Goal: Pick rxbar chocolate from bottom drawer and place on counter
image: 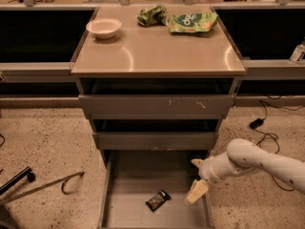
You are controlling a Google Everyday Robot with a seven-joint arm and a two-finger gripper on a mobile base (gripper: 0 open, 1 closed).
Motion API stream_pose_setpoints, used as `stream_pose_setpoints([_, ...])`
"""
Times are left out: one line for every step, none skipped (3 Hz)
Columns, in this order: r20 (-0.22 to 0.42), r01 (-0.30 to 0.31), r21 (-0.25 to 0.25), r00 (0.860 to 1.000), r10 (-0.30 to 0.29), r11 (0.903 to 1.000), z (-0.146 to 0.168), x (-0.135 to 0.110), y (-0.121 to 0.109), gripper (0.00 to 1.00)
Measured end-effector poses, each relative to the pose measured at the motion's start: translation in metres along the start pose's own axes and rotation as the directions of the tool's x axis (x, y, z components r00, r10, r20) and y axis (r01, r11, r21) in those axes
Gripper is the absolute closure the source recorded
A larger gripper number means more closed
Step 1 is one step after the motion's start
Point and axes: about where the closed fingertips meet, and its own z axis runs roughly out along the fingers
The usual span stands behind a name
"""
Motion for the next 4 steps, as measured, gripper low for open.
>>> stream_pose_setpoints([0.010, 0.032, 0.001, 0.999, -0.032, 0.9995, 0.056, 0.015, 0.001, 0.00])
stream_pose_setpoints([0.032, 0.013, 0.057, 0.999, -0.015, 0.9983, 0.125, 0.027, -0.007, 0.00])
stream_pose_setpoints([0.001, -0.030, 0.126, 1.000, 0.030, 0.9916, 0.177, 0.042, -0.023, 0.00])
stream_pose_setpoints([0.019, -0.027, 0.196, 1.000, 0.024, 0.9803, 0.177, 0.034, -0.041, 0.00])
